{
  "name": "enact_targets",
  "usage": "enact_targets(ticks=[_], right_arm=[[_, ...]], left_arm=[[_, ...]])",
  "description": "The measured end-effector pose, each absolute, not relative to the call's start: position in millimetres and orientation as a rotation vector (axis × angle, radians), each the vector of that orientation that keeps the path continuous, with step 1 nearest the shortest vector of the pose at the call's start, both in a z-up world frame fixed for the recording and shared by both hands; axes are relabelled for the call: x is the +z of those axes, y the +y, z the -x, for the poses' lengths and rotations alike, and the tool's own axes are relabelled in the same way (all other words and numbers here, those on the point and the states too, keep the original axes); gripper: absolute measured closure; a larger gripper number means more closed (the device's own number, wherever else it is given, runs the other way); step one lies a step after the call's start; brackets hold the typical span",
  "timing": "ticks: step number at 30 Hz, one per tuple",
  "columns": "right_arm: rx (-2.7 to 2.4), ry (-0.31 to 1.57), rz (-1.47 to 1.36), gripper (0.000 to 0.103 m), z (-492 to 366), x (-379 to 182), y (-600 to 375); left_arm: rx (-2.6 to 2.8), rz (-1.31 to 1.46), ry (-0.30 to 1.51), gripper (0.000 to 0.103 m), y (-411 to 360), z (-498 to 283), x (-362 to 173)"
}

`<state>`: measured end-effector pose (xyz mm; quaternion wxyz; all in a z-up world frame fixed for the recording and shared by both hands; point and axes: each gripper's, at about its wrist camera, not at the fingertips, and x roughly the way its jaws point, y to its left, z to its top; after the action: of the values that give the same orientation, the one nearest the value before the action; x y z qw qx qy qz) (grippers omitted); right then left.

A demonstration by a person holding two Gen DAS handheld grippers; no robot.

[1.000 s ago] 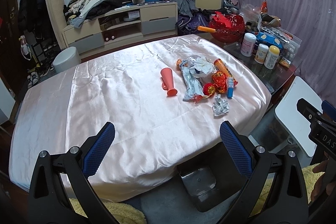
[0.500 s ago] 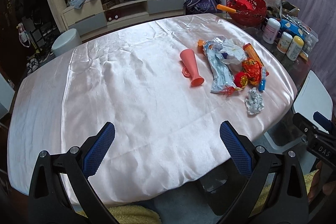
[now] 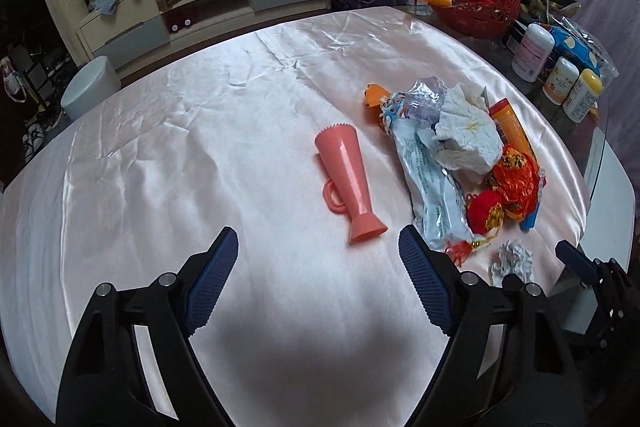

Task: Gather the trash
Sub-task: 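Grasp the crumpled foil with the right tool while the left tool grasps the pink horn, then carry foil and pink horn to the black bin and open both tools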

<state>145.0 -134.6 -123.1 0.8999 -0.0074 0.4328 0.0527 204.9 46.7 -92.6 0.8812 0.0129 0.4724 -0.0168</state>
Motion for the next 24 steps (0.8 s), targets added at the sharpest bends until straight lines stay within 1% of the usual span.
enact_targets(ticks=[2, 3, 5, 6, 7, 8, 9, 11, 13, 19, 20, 24], right_arm=[[0.113, 0.903, 0.004, 0.026, -150, -127, -138], [0.123, 0.912, -0.011, 0.026, -154, -130, -141], [0.139, 0.925, -0.039, 0.027, -158, -133, -145], [0.141, 0.928, -0.043, 0.031, -159, -134, -146], [0.143, 0.930, -0.046, 0.036, -161, -136, -147], [0.148, 0.934, -0.051, 0.039, -162, -137, -148], [0.152, 0.938, -0.054, 0.045, -163, -138, -149], [0.148, 0.927, -0.031, 0.052, -162, -139, -147], [0.142, 0.915, 0.008, 0.061, -161, -141, -143], [0.150, 0.904, 0.001, 0.075, -157, -135, -150], [0.145, 0.901, 0.003, 0.075, -155, -132, -153], [0.132, 0.874, -0.014, 0.075, -139, -115, -167]], left_arm=[[-0.053, -0.010, 0.998, 0.025, 42, -221, -99], [-0.058, -0.009, 1.008, 0.027, 39, -228, -104], [-0.058, -0.012, 1.036, 0.038, 35, -240, -114], [-0.057, -0.010, 1.051, 0.045, 35, -245, -119], [-0.056, -0.004, 1.065, 0.048, 35, -250, -124], [-0.059, 0.004, 1.078, 0.057, 36, -253, -129], [-0.063, 0.011, 1.089, 0.064, 36, -255, -133], [-0.075, 0.016, 1.100, 0.071, 36, -258, -138], [-0.071, 0.003, 1.099, 0.072, 34, -258, -140], [-0.067, -0.002, 1.089, 0.076, 34, -255, -140], [-0.069, 0.009, 1.084, 0.082, 35, -252, -137], [-0.085, 0.041, 1.061, 0.083, 39, -228, -117]])
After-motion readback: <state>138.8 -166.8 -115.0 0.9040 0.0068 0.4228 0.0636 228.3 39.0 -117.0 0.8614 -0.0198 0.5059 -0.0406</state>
